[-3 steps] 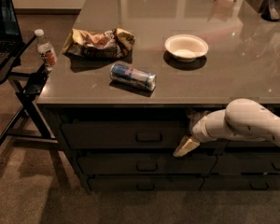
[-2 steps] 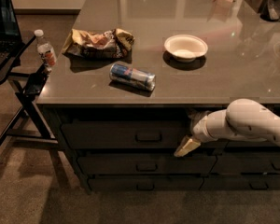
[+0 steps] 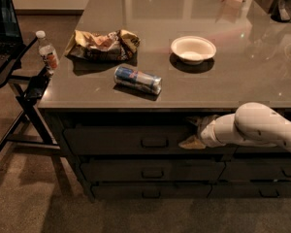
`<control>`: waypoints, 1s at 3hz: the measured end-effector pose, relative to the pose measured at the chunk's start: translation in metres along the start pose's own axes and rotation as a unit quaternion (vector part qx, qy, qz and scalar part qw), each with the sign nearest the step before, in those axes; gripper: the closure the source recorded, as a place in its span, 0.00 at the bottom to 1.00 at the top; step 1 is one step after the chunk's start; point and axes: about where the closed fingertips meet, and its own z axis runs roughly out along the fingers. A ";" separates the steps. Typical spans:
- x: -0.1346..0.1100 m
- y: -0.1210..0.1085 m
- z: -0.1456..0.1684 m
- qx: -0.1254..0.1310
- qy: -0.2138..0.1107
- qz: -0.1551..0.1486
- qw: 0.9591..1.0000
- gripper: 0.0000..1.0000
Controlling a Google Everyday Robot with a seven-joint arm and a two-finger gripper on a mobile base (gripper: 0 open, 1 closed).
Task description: Open top drawer
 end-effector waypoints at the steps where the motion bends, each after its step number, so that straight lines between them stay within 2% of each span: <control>1: -0.001 0.000 0.000 -0.001 0.000 -0.001 1.000 0.64; 2: -0.001 0.002 -0.002 -0.006 -0.002 -0.001 1.000 0.88; 3: -0.002 -0.002 -0.001 -0.006 -0.002 -0.001 1.000 1.00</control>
Offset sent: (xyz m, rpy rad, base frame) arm -0.1080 -0.0167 -0.0116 0.0674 0.1069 0.1343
